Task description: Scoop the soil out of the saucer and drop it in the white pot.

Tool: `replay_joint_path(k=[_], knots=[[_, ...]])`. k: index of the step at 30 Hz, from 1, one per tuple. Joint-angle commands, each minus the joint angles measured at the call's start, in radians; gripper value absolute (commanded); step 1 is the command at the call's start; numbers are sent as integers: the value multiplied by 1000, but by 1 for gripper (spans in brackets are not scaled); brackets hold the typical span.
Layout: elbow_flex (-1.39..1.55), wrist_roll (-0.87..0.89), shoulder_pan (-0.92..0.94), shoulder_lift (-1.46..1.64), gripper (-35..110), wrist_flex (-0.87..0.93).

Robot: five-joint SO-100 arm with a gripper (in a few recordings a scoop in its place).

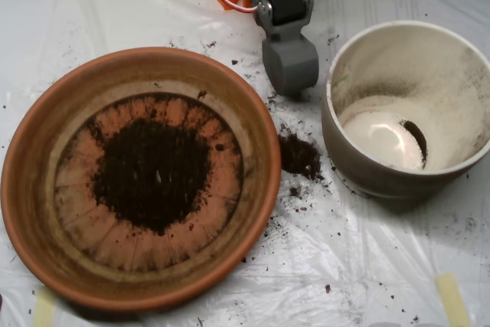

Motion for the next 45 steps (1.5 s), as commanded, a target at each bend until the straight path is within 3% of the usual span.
replay_joint_path(k=[1, 40, 45], knots=[[-3, -15, -6, 74, 0, -20], [-3, 2, 23, 74, 0, -28], [-40, -43, 58, 74, 8, -12]])
